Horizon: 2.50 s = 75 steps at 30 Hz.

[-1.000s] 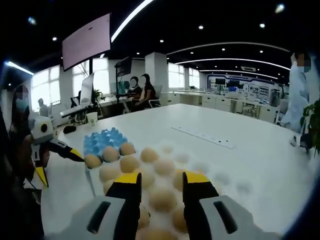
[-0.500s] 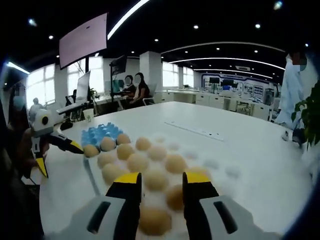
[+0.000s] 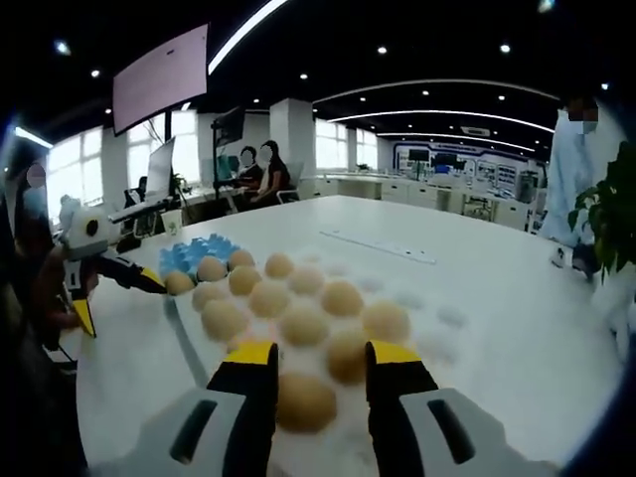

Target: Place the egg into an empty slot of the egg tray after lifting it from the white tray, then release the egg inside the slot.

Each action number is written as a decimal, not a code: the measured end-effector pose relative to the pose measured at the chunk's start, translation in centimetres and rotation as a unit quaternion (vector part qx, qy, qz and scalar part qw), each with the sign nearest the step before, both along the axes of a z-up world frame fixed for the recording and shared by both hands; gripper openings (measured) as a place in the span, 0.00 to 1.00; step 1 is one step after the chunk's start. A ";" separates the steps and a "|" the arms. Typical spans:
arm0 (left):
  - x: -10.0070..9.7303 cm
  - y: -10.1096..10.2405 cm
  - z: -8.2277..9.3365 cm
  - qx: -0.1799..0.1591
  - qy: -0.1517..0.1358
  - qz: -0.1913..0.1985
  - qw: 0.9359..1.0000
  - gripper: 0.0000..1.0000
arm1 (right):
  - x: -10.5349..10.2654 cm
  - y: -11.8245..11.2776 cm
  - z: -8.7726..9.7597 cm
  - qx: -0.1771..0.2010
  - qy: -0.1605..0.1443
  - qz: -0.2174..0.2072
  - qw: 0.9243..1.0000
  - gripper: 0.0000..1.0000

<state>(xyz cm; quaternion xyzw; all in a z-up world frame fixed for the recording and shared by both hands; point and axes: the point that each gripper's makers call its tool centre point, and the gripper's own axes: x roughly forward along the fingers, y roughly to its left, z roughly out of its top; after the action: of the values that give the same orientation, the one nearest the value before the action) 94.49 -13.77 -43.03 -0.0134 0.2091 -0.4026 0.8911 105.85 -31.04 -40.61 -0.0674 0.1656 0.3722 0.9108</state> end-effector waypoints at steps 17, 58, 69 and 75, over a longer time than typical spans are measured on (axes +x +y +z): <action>0.0 -0.4 -0.2 0.001 0.006 -0.002 1.000 0.85 | -1.8 -0.2 -1.4 0.020 0.021 -0.006 1.000 0.38; -0.1 -0.2 -0.4 -0.001 0.007 -0.003 1.000 0.85 | -1.4 0.3 -1.7 0.025 -0.033 0.021 0.999 0.30; -0.1 0.3 -0.4 -0.005 0.005 0.004 1.000 0.85 | -1.4 0.3 -1.6 0.029 -0.026 0.020 0.999 0.30; -0.1 0.4 -0.5 -0.007 0.005 0.005 1.000 0.85 | -1.5 0.1 -0.6 0.041 -0.027 0.017 0.999 0.29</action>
<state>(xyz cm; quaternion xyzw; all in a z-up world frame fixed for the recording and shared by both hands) 94.40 -13.34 -43.54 -0.0231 0.2110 -0.3997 0.8917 104.35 -30.90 -41.24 -0.0432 0.1245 0.3918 0.9106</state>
